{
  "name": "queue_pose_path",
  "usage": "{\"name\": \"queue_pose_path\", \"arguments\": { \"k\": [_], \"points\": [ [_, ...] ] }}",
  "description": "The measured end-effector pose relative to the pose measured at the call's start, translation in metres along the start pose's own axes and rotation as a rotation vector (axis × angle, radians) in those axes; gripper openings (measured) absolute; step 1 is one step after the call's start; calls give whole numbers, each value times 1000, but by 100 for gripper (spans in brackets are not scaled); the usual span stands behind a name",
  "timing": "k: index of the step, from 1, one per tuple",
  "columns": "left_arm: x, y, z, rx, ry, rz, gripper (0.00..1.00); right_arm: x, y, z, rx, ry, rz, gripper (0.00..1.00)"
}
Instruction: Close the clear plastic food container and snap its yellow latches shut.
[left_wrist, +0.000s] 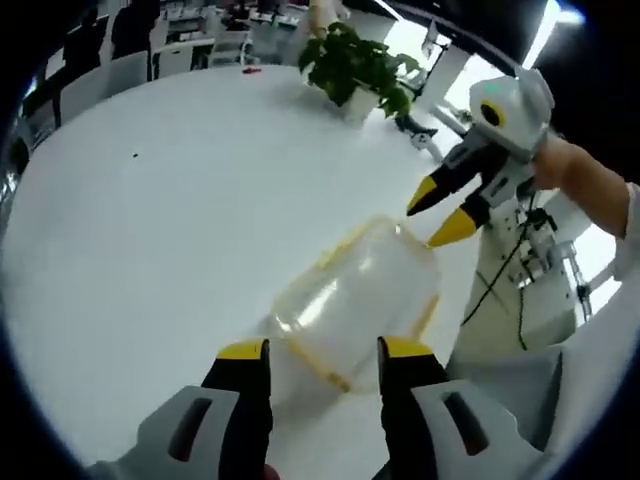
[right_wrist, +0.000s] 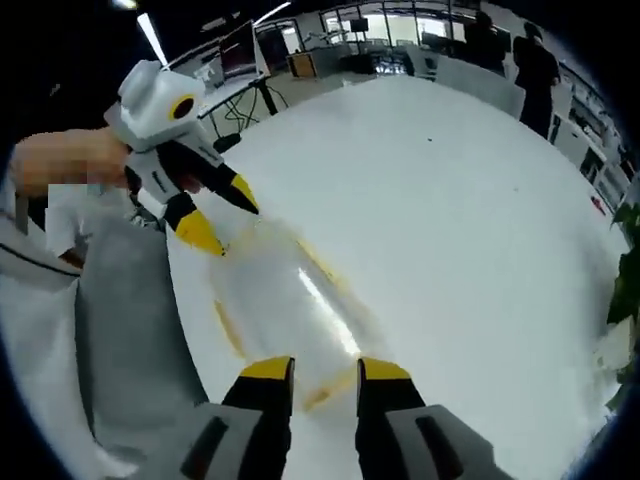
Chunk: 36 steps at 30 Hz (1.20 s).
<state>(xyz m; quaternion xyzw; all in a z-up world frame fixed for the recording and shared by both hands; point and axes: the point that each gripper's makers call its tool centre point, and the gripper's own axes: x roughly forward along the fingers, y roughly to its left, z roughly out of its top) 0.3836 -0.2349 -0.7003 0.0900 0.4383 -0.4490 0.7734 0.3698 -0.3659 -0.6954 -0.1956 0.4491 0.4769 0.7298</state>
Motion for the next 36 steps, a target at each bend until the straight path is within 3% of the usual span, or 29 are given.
{"name": "queue_pose_path", "arguments": {
  "k": [3, 5, 7, 10, 14, 17, 22, 25, 28, 34, 36],
  "points": [
    [-2, -11, 9, 31, -51, -56, 48, -3, 15, 14, -95, -50, 48, 24],
    [-2, -16, 12, 105, -62, -84, 50, -4, 24, 20, -160, -64, 76, 27],
    [-3, -20, 15, 166, -78, -93, 45, -4, 27, 25, -222, -73, 72, 27],
    [-2, -25, 19, 171, -97, -114, 39, -3, 28, 32, -317, -89, 50, 26],
    [1, -35, 24, 254, -104, -135, 40, 1, 39, 39, -343, -107, 97, 28],
    [4, -41, 26, 334, -105, -150, 38, 6, 37, 39, -377, -88, 86, 28],
    [15, -53, 17, 477, -53, -190, 33, 20, 32, 38, -383, -61, 94, 27],
    [21, -59, 19, 463, -55, -201, 34, 26, 32, 37, -390, -48, 103, 26],
    [26, -66, 17, 505, -39, -216, 33, 30, 34, 38, -400, -43, 109, 25],
    [38, -63, 17, 540, -13, -197, 35, 41, 28, 37, -440, -13, 117, 27],
    [39, -63, 21, 520, -33, -190, 36, 43, 25, 36, -445, -7, 127, 25]
  ]
}}
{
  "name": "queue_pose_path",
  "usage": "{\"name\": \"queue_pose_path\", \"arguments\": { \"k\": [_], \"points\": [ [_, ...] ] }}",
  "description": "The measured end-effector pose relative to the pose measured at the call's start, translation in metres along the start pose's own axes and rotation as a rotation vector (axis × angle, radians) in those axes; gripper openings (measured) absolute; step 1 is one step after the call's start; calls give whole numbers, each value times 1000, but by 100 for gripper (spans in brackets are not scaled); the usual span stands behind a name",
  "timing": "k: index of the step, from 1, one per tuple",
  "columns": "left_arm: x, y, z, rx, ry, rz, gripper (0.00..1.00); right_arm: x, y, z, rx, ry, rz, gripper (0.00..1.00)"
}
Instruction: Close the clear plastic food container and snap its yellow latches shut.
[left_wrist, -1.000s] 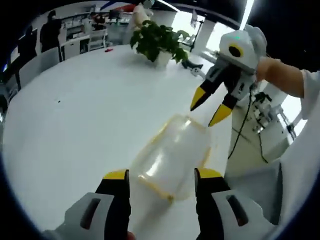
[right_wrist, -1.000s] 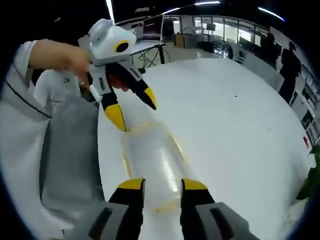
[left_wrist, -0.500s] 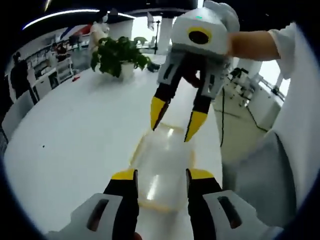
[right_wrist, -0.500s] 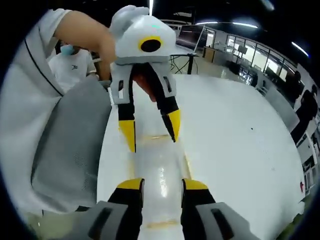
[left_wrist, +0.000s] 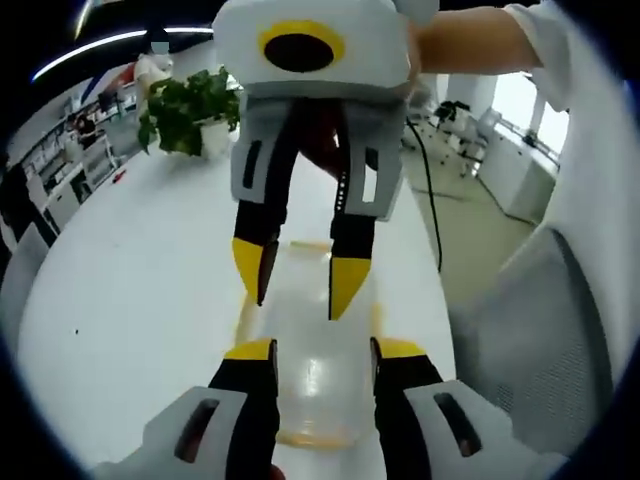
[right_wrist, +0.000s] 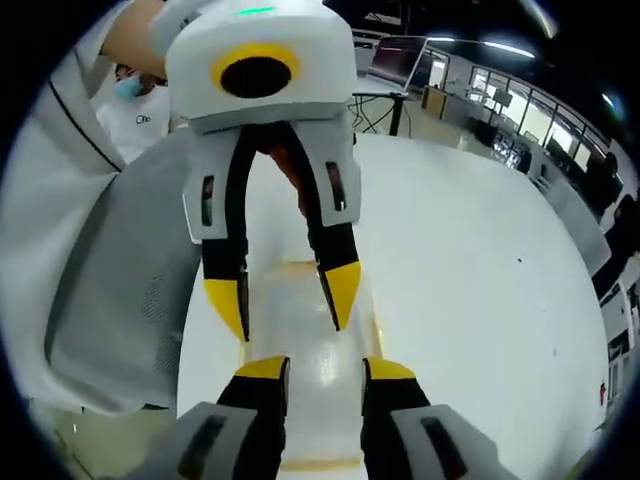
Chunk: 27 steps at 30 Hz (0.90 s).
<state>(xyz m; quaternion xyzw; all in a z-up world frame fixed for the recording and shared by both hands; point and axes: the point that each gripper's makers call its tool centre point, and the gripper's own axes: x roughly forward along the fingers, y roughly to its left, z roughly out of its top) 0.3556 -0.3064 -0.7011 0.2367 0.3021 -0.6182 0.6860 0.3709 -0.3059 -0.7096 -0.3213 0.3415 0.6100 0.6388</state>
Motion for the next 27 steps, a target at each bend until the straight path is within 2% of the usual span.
{"name": "queue_pose_path", "arguments": {
  "k": [4, 7, 9, 11, 12, 14, 15, 16, 17, 18, 22, 24, 25, 26, 27],
  "points": [
    [-1, 3, 2, 32, 0, 30, 34, 2, -5, -1, 16, 7, 13, 27],
    [-6, 11, 5, -17, -28, 52, 33, 1, -8, -1, 16, 6, 15, 28],
    [-5, 16, -1, 12, 1, 74, 34, 3, -7, -2, 19, 12, 29, 28],
    [-1, 13, -4, 19, 19, 64, 38, 3, -7, -3, 13, 17, 28, 30],
    [1, 9, -6, 20, 29, 54, 40, 4, -10, -4, 8, 26, 16, 34],
    [3, 2, -7, 33, 39, 41, 41, 5, -21, -5, 11, 36, -34, 53],
    [4, -2, -7, 36, 41, 34, 43, 6, -21, -6, 24, 41, -26, 57],
    [7, -7, -9, 42, 53, 23, 46, 6, -19, -7, 49, 49, -7, 56],
    [8, -10, -11, 53, 68, 17, 48, 6, -14, -5, 38, 37, 24, 51],
    [9, -12, -14, 78, 87, 13, 49, 6, -14, -4, 17, 34, 26, 49],
    [11, -11, -10, 112, 79, 45, 53, 8, -16, -2, 3, 49, 35, 53],
    [13, -11, -8, 160, 81, 54, 56, 10, -14, 2, 0, 49, 57, 53],
    [15, -9, -9, 186, 93, 69, 56, 11, -13, 3, -2, 56, 62, 53],
    [15, -4, -13, 239, 129, 101, 57, 13, -14, 1, -35, 79, 62, 53],
    [18, -6, -19, 270, 171, 103, 57, 14, -15, 0, -59, 96, 59, 53]
  ]
}}
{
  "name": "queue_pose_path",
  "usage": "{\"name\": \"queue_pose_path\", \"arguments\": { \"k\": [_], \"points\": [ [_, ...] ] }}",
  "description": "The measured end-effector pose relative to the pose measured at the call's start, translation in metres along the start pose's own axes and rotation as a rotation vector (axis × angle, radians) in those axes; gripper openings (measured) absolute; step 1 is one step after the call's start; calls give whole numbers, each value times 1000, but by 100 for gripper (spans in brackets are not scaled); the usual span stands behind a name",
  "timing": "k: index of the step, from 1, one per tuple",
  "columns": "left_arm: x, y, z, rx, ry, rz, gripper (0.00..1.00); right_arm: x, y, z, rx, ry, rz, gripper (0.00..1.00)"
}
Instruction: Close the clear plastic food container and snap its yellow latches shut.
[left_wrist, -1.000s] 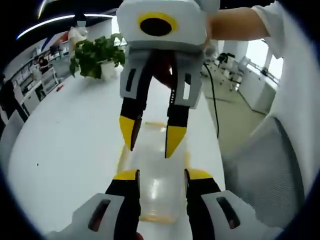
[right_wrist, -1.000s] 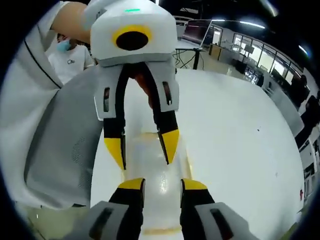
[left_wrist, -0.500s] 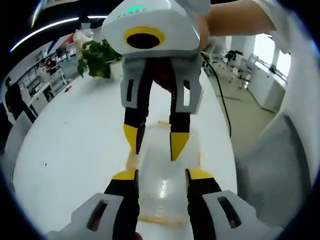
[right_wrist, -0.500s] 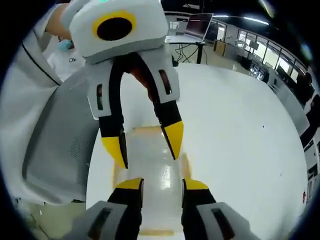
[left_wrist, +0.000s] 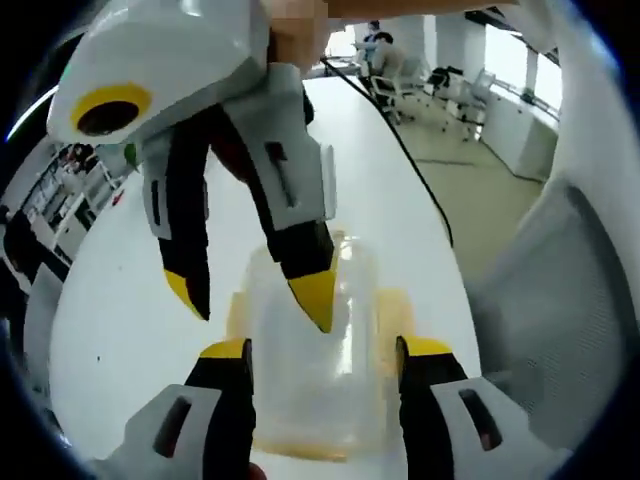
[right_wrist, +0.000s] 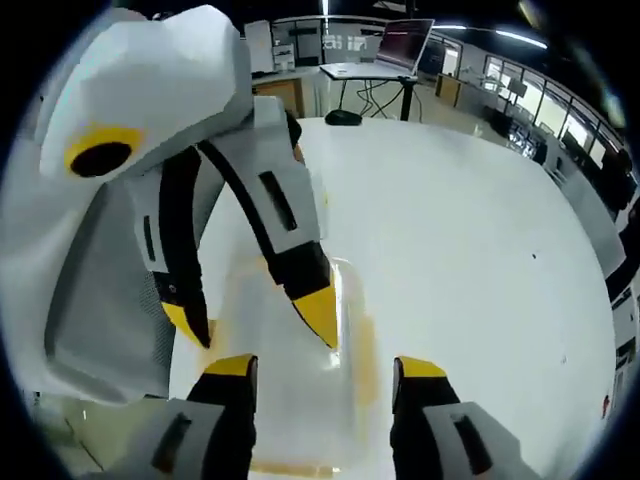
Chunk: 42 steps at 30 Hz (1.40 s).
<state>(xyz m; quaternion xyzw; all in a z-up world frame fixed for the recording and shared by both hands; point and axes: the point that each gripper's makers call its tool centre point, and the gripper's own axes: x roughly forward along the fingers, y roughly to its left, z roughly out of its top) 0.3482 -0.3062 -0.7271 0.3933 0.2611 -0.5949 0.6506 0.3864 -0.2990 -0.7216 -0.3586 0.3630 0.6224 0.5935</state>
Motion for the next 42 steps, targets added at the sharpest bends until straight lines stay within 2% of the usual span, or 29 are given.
{"name": "queue_pose_path", "arguments": {
  "k": [1, 2, 3, 4, 5, 7, 9, 10, 11, 12, 13, 15, 17, 21, 24, 29, 32, 34, 36, 37, 39, 40, 41, 42],
  "points": [
    [1, -4, -3, 33, 26, -12, 54, 2, 1, -2, -6, 22, 6, 52],
    [3, -10, -2, 53, 22, -33, 50, 3, 3, -2, -3, 33, 23, 49],
    [3, -8, 3, 53, -5, -9, 49, 4, 6, -3, -11, 47, 49, 46],
    [1, -9, 1, 41, 6, -15, 48, 5, 7, -4, -27, 58, 57, 45],
    [-1, -10, 3, 36, -3, -24, 47, 5, 5, -6, -46, 74, 46, 49],
    [-2, -10, 7, 21, -26, -39, 49, 5, 3, -4, -26, 74, 55, 50],
    [-3, -15, 9, 1, -32, -86, 43, 6, 5, -5, -31, 84, 75, 49],
    [-2, -11, 8, 5, -24, -75, 41, 6, 4, -4, -34, 87, 76, 49],
    [-2, -10, 3, -18, 4, -80, 41, 7, 3, -4, -36, 93, 74, 51],
    [-1, -11, 8, -53, -22, -94, 42, 7, 1, -4, -29, 104, 70, 51],
    [-2, -13, 9, -96, -23, -120, 43, 7, 0, -4, -24, 107, 70, 51],
    [-3, -6, 7, -89, -7, -109, 39, 9, 4, -5, -16, 120, 92, 48],
    [-2, -6, 7, -120, -1, -134, 39, 9, 4, -4, -33, 130, 100, 48],
    [-1, -8, 6, -92, 28, -161, 38, 11, 3, -7, -6, 163, 122, 48],
    [0, -9, 4, -34, 76, -165, 38, 12, 3, -8, 4, 178, 140, 48],
    [1, -9, 4, -53, 97, -162, 38, 15, 5, -9, 5, 203, 164, 48],
    [3, -11, 3, -39, 108, -135, 39, 16, 5, -9, 14, 214, 185, 47],
    [4, -11, 3, -18, 108, -118, 40, 18, 5, -10, 32, 222, 217, 47],
    [6, -12, 4, -9, 116, -106, 41, 20, 11, -14, 91, 245, 272, 47],
    [6, -13, 4, 0, 120, -105, 41, 22, 7, -13, 59, 246, 272, 47],
    [6, -14, 4, -13, 123, -103, 41, 24, 9, -13, 69, 270, 285, 47],
    [5, -16, 4, -4, 124, -109, 41, 25, 13, -12, 73, 264, 305, 46],
    [1, -17, 5, -4, 127, -102, 41, 29, 17, -5, 102, 218, 322, 46],
    [1, -17, 4, -3, 124, -101, 41, 25, 11, -10, 76, 238, 327, 45]
  ]
}}
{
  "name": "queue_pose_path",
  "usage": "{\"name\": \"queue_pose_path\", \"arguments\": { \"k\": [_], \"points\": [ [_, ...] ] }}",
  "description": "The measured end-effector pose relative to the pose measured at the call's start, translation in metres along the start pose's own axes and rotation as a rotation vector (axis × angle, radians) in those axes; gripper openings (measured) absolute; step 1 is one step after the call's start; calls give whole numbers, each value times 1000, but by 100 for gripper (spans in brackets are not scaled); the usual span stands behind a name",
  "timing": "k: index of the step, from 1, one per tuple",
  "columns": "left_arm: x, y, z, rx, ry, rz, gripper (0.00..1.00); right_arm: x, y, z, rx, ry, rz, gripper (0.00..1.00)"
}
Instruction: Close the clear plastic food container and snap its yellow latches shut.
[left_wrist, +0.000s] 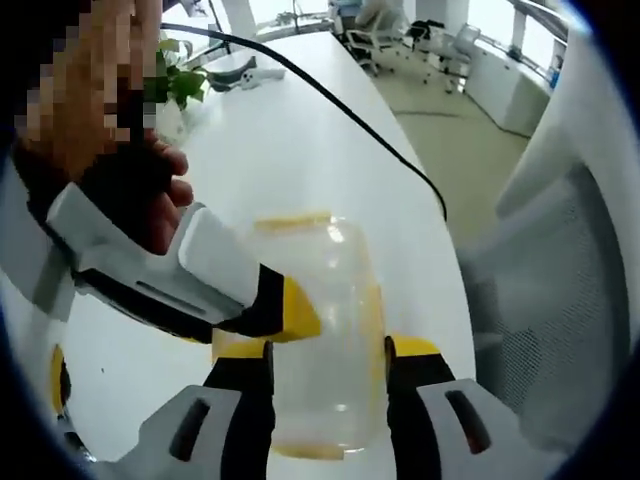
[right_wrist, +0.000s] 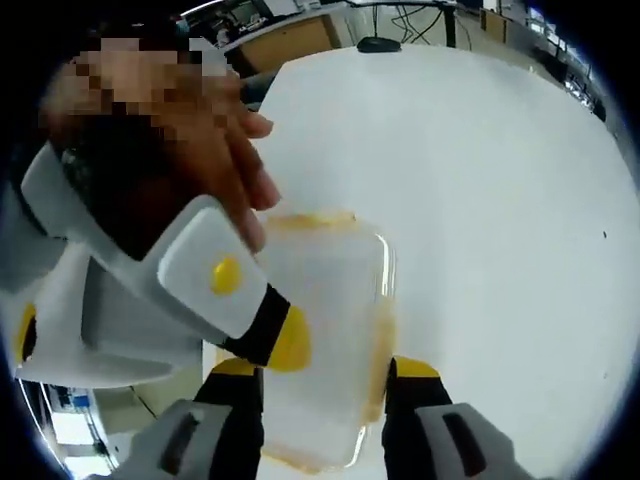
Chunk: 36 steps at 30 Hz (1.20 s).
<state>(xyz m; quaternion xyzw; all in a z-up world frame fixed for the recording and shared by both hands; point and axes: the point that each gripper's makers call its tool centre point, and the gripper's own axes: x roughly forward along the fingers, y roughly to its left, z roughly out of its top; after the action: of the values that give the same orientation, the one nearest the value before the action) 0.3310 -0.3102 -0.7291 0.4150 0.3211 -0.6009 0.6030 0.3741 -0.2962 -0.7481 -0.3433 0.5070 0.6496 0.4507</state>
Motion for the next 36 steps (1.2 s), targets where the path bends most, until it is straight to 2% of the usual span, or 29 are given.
{"name": "queue_pose_path", "arguments": {
  "k": [1, 4, 8, 9, 10, 11, 12, 13, 15, 16, 19, 20, 22, 28, 29, 31, 34, 36],
  "points": [
    [-1, 1, 0, -15, -4, 6, 41, 1, 0, -1, -34, 0, 0, 46],
    [3, 0, 0, -9, 0, 46, 41, 1, 1, -4, -18, -30, -12, 46],
    [11, 0, 0, 73, 21, 163, 42, 1, 3, -5, -17, -36, -41, 46],
    [10, 0, -1, 61, 41, 196, 42, 0, 4, -5, -33, -32, -51, 47],
    [12, 1, -2, 25, 33, 212, 41, 0, 5, -6, -34, -27, -55, 47],
    [11, 1, -1, 36, 25, 193, 39, -1, 4, -5, -37, -18, -66, 47],
    [23, -20, 10, 35, -51, 90, 39, 0, 5, -5, -40, -15, -66, 47],
    [14, -4, 5, 14, -11, 199, 39, -1, 3, -5, -41, -1, -84, 47],
    [20, 3, -1, 42, -20, 171, 39, -2, 4, -6, -41, -3, -95, 46],
    [19, 3, -2, 61, -6, 160, 40, -2, 3, -8, -39, -3, -100, 46],
    [17, 4, -2, 62, 5, 169, 41, -3, 3, -5, -45, 6, -117, 47],
    [14, 4, -1, 82, 8, 197, 41, -4, 3, -6, -42, 4, -123, 47],
    [12, 3, -1, 101, 11, 203, 41, -5, 3, -6, -39, -6, -130, 47],
    [9, 2, 1, 95, -15, 156, 42, -7, 4, -5, -18, -30, -145, 47],
    [8, 0, 1, 120, -25, 137, 42, -7, 6, -4, -4, -42, -150, 47],
    [6, -3, 1, 119, -35, 111, 42, -7, 8, -5, 25, -73, -156, 47],
    [4, -1, 5, 63, -65, 67, 42, -13, 7, -6, -11, -118, -193, 45],
    [2, 3, 5, 16, -67, 76, 47, -18, 9, -8, 14, -160, -201, 42]
  ]
}}
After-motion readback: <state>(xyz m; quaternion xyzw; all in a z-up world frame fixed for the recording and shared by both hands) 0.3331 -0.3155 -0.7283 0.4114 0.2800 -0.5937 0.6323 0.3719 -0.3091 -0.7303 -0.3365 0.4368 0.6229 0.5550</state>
